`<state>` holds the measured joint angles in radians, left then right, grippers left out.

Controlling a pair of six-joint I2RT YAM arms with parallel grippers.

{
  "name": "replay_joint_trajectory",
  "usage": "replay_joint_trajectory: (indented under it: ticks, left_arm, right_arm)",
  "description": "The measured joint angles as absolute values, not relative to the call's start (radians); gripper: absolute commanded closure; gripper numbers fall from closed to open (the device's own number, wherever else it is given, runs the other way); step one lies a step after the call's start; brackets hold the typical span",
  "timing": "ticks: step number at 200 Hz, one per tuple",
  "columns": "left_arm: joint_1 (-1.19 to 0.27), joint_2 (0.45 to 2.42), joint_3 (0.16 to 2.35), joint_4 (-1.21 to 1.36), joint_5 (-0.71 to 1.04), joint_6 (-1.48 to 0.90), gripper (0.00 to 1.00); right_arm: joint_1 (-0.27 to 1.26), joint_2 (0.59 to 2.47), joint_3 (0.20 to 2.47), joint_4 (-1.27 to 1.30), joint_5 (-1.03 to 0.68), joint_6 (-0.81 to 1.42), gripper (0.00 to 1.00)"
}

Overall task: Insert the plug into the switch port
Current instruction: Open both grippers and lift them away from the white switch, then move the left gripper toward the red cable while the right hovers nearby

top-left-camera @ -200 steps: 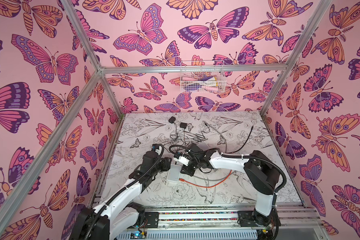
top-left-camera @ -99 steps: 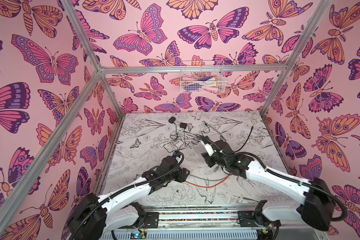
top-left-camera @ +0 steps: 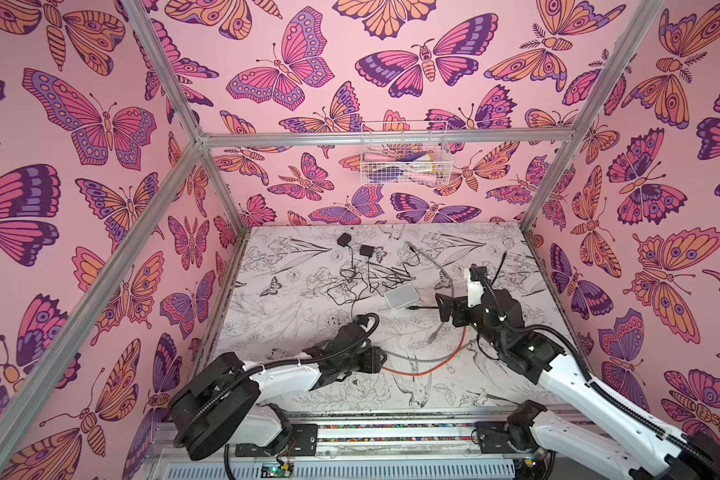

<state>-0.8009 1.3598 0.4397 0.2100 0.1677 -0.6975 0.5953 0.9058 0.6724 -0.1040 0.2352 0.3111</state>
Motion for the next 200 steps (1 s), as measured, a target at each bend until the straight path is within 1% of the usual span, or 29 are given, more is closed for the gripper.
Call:
replay_joint_trajectory:
  ticks: [23, 43, 45, 62, 72, 82, 104, 125, 139, 183, 200]
  left_arm:
    - [-0.706, 1.346, 0.401, 0.247, 0.187, -0.699, 0.4]
    - [-0.549, 1.311, 0.375, 0.246, 0.21, -0.682, 0.4]
    - [-0.514, 1.306, 0.374, 0.244, 0.211, -0.676, 0.4]
    - [-0.361, 1.296, 0.381, 0.225, 0.217, -0.647, 0.41]
    - [-0.297, 1.285, 0.401, 0.189, 0.213, -0.63, 0.41]
    - [-0.27, 1.261, 0.435, 0.145, 0.213, -0.613, 0.41]
    - [-0.294, 1.188, 0.52, 0.079, 0.204, -0.583, 0.41]
    - [-0.375, 1.113, 0.575, 0.046, 0.169, -0.557, 0.4]
    - [-0.422, 1.095, 0.585, 0.033, 0.16, -0.547, 0.4]
    - [-0.498, 1.191, 0.603, -0.015, 0.163, -0.521, 0.4]
    - [-0.558, 1.242, 0.633, -0.028, 0.169, -0.508, 0.4]
  right_arm:
    - [0.595, 0.906, 0.672, -0.106, 0.235, 0.321, 0.01]
    - [0.595, 0.906, 0.672, -0.105, 0.227, 0.33, 0.01]
    - [0.595, 0.907, 0.672, -0.105, 0.226, 0.332, 0.01]
    - [0.595, 0.907, 0.672, -0.105, 0.215, 0.34, 0.01]
    - [0.595, 0.908, 0.672, -0.105, 0.207, 0.342, 0.01]
    - [0.595, 0.907, 0.672, -0.105, 0.197, 0.344, 0.01]
    - [0.595, 0.9, 0.665, -0.105, 0.185, 0.344, 0.01]
    - [0.595, 0.883, 0.65, -0.105, 0.183, 0.344, 0.01]
    - [0.595, 0.881, 0.643, -0.104, 0.184, 0.344, 0.01]
    - [0.595, 0.918, 0.64, -0.102, 0.187, 0.344, 0.01]
    - [0.595, 0.934, 0.641, -0.11, 0.191, 0.344, 0.01]
